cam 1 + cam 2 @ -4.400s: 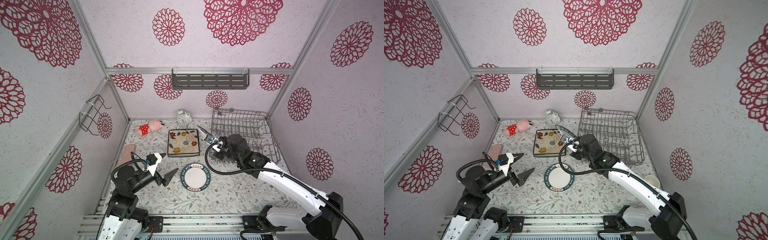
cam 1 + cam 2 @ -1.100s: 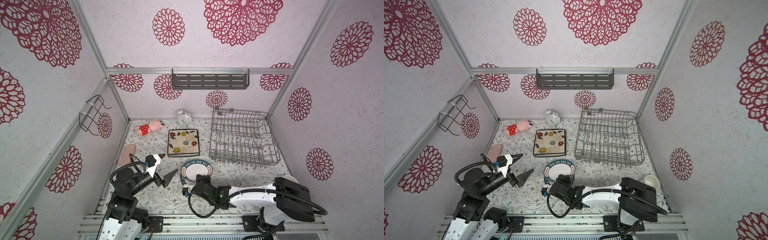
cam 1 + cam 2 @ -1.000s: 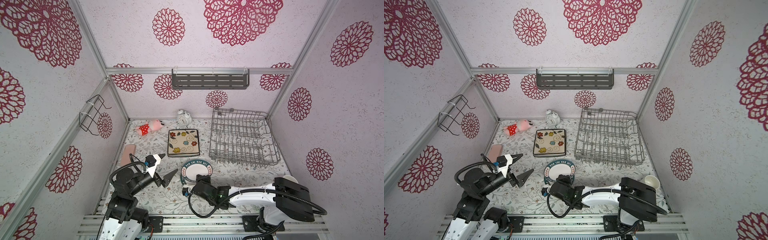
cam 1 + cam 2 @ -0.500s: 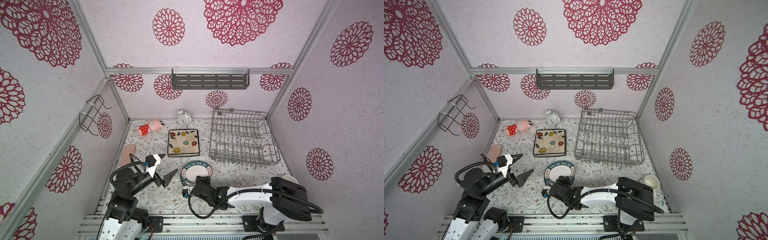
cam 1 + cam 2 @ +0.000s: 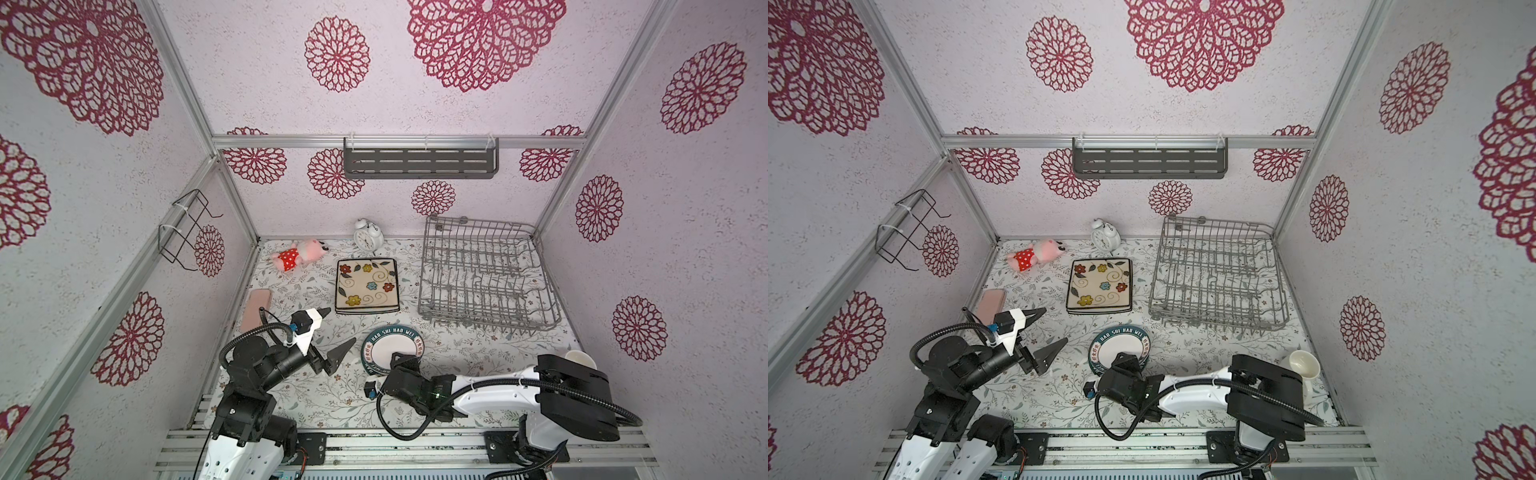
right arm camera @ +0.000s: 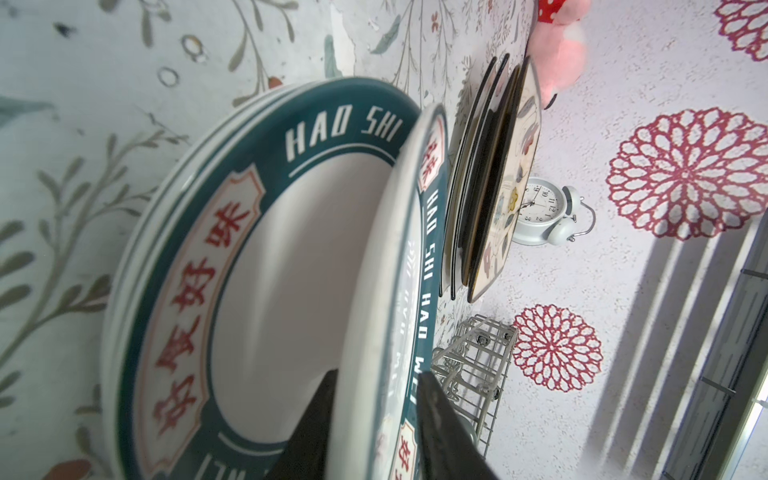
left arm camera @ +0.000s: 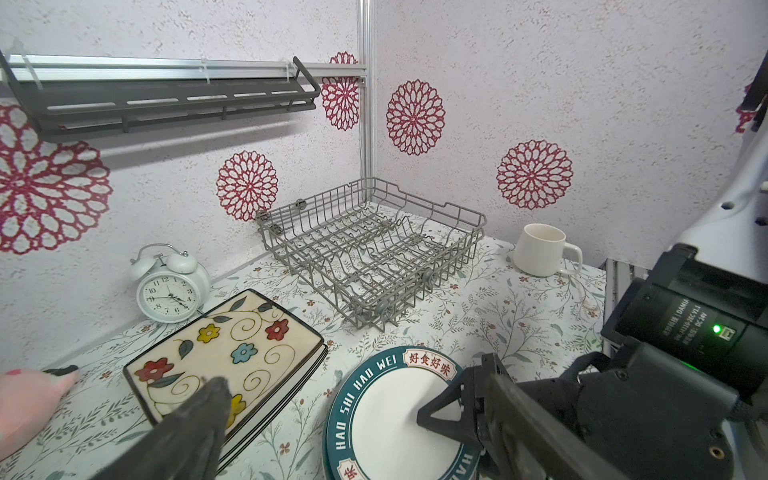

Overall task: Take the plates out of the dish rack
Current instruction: 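Press the plate flat on the stack with the right gripper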

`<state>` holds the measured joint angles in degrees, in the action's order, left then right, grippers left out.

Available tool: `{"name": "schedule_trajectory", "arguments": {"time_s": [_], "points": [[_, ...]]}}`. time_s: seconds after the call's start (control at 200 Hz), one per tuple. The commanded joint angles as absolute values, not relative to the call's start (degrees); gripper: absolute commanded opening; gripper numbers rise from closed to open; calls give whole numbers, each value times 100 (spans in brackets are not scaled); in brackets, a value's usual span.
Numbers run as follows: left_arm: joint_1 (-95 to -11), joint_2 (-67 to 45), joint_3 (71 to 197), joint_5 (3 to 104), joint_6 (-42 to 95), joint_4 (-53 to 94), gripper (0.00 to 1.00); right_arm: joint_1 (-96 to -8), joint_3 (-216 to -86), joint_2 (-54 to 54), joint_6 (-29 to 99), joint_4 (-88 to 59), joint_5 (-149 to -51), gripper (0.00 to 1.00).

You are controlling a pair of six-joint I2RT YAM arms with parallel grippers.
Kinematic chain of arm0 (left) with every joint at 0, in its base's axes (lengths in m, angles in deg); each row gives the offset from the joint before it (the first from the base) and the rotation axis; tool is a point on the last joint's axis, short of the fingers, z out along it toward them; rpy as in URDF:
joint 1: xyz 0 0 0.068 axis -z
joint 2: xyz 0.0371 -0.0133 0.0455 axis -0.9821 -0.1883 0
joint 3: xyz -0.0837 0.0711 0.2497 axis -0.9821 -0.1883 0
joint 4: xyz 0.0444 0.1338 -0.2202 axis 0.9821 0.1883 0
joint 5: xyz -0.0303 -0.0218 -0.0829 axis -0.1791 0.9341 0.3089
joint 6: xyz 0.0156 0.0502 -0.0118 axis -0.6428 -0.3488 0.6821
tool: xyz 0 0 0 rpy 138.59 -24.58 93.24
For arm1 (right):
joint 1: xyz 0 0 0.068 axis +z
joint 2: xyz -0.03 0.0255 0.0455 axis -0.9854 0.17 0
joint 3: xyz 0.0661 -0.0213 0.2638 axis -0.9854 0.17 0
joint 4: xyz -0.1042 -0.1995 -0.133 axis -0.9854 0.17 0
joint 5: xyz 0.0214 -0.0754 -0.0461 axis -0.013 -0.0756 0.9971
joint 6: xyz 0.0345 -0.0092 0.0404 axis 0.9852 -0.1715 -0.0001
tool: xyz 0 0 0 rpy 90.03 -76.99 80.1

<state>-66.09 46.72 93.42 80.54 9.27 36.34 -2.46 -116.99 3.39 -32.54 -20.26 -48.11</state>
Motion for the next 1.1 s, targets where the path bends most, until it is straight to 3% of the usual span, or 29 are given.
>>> {"name": "schedule_trajectory", "arguments": {"time_s": [0.0, 0.29, 1.096], "points": [[-6640, 4691, 9281, 8081, 907, 3542, 97, -191, -11895, 378, -3140, -2020, -4684, 37], [-6641, 4700, 9281, 8083, 911, 3542, 97, -173, -11975, 376, -3050, -1809, -4753, 52], [-6621, 4728, 9283, 8110, 955, 3594, 97, -172, -12492, 585, -2461, -644, -5382, 56]]}}
